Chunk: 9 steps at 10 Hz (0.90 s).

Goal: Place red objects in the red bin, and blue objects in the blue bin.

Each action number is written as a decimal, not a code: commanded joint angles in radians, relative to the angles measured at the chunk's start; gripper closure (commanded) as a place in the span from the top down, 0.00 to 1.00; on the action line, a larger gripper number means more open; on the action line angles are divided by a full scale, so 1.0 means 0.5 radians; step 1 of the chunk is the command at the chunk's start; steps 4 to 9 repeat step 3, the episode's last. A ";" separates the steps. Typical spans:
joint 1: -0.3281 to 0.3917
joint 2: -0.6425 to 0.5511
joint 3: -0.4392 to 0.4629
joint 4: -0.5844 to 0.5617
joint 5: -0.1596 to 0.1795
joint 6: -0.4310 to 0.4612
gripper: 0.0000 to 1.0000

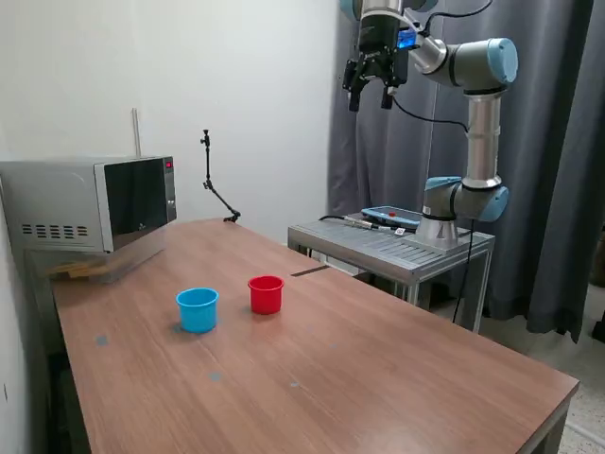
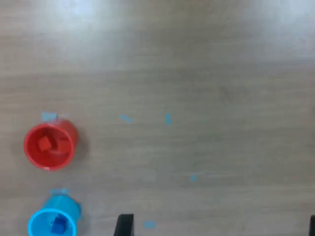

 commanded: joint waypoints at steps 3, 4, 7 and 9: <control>-0.015 -0.339 0.355 0.012 -0.001 0.000 1.00; -0.015 -0.339 0.355 0.012 -0.001 0.000 1.00; -0.015 -0.339 0.355 0.012 -0.001 0.000 1.00; -0.015 -0.339 0.355 0.012 -0.001 0.000 1.00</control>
